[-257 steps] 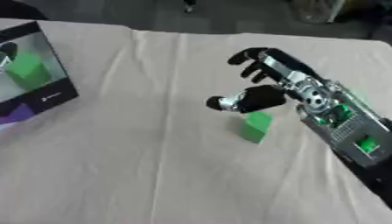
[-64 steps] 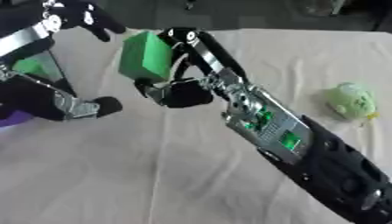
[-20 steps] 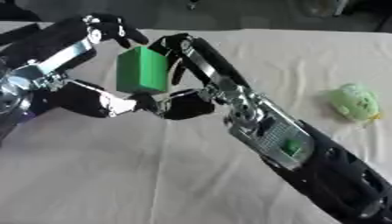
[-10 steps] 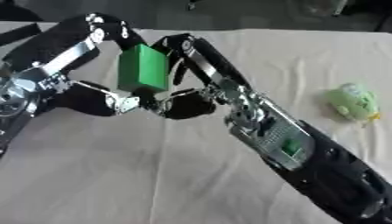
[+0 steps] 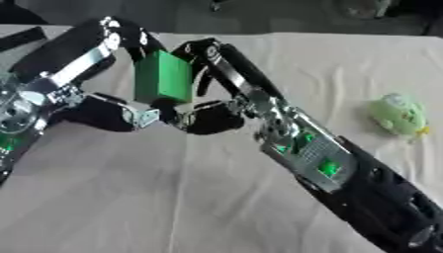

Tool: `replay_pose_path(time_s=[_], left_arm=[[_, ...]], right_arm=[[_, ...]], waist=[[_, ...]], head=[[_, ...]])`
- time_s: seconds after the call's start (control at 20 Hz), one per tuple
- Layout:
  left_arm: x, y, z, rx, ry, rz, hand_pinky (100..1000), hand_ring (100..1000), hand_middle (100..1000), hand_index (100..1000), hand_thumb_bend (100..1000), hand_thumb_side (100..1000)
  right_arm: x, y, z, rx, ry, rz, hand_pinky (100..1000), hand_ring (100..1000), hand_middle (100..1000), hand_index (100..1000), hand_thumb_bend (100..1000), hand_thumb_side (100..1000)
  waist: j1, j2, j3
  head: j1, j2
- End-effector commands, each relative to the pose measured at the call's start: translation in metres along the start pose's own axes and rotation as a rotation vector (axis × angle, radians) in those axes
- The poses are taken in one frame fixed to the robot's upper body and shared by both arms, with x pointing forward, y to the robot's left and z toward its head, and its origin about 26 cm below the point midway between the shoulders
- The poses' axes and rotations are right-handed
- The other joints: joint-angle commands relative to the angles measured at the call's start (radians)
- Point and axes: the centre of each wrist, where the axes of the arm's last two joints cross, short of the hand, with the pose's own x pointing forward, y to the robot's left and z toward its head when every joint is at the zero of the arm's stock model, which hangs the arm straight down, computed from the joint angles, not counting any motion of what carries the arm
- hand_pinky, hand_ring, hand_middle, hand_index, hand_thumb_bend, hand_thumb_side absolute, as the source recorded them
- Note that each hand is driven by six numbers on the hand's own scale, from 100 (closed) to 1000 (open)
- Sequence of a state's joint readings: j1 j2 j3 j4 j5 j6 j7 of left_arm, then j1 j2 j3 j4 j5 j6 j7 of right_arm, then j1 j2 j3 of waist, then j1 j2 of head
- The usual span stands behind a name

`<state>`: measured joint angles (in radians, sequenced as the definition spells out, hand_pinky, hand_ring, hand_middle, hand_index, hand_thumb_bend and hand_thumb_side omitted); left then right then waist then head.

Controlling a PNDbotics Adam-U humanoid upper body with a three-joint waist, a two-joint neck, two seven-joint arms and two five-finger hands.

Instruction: Pick up the objects with one hand, pass them to the other hand, and then place them into the box on the other side of the table.

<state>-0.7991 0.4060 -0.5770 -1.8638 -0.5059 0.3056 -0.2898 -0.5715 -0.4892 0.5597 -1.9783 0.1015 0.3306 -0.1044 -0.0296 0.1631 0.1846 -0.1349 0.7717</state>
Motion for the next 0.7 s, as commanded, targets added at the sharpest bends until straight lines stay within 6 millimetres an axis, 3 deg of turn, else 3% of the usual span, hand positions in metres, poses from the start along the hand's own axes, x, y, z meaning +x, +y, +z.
replay_pose_path(time_s=[0.05,0.1,0.3,0.65,0.7], left_arm=[[-0.003,0.007,0.001,0.027,0.016,-0.016,812,510,413,436,144,105],[-0.003,0.007,0.002,0.028,0.017,-0.018,812,508,408,430,138,101],[-0.003,0.013,0.007,0.047,0.023,-0.022,811,505,402,423,136,100],[-0.007,0.027,0.026,0.079,0.052,-0.033,811,505,400,419,148,100],[-0.008,0.029,0.029,0.081,0.059,-0.036,810,505,401,419,107,100]], right_arm=[[0.007,-0.003,0.000,-0.005,-0.026,0.024,509,625,638,639,564,227],[0.006,-0.003,0.001,0.003,-0.024,0.037,536,655,674,679,652,267],[0.005,-0.004,0.002,0.048,-0.010,0.112,593,728,746,781,766,374],[0.001,-0.010,0.004,0.055,0.048,0.229,626,760,782,832,817,452],[0.000,-0.011,0.005,0.052,0.054,0.238,625,760,782,832,793,457]], waist=[[0.003,-0.017,-0.002],[0.004,-0.017,-0.002],[0.005,-0.019,-0.003],[0.010,-0.022,0.001],[0.010,-0.022,0.001]], head=[[-0.001,-0.002],[-0.001,-0.002],[-0.004,-0.002],[-0.012,-0.002],[-0.013,-0.002]])
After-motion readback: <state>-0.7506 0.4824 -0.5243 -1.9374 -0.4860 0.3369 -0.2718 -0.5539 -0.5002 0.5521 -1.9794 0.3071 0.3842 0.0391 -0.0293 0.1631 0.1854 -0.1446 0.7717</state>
